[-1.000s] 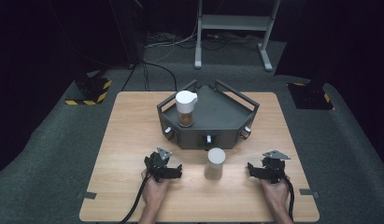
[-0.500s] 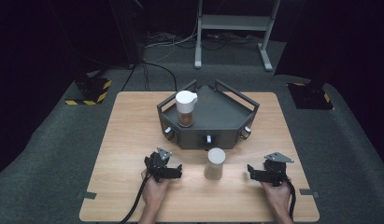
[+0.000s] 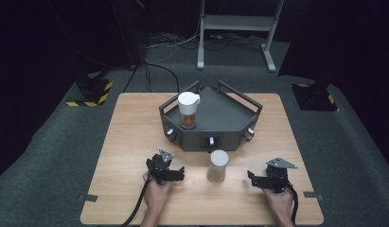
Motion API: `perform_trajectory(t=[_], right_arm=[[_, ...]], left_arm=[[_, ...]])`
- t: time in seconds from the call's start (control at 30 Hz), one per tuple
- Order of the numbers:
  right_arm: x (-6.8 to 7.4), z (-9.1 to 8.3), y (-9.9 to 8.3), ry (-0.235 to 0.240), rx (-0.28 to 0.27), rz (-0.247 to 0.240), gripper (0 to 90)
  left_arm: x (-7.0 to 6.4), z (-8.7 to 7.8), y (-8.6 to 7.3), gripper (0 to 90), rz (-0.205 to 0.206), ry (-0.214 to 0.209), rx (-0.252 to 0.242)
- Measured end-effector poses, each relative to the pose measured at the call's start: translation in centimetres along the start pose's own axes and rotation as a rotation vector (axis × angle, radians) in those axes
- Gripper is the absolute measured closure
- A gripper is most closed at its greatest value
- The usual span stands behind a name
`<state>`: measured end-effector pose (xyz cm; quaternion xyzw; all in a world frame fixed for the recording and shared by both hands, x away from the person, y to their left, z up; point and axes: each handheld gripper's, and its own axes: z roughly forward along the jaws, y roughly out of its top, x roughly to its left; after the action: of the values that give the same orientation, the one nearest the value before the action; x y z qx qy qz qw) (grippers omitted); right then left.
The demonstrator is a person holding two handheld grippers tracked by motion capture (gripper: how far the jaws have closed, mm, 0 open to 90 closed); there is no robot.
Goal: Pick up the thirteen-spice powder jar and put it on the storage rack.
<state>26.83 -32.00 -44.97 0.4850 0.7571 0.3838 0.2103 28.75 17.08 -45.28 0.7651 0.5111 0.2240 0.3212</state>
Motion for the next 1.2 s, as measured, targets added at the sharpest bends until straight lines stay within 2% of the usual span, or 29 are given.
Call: perform_trajectory(t=[0.4,1.0,1.2], right_arm=[[-0.2,0.0,0.0,0.095,-0.009,-0.016,3.9],[0.4,0.1,0.3,0.193,-0.014,-0.06,3.9],[1.1,0.1,0.4,0.209,-0.015,-0.082,4.4]], left_arm=[[0.0,0.0,0.0,0.2,0.0,0.0,0.0],[0.0,0.0,0.0,0.3,0.0,0.001,0.001],[0.0,0.0,0.0,0.2,0.0,0.0,0.001]])
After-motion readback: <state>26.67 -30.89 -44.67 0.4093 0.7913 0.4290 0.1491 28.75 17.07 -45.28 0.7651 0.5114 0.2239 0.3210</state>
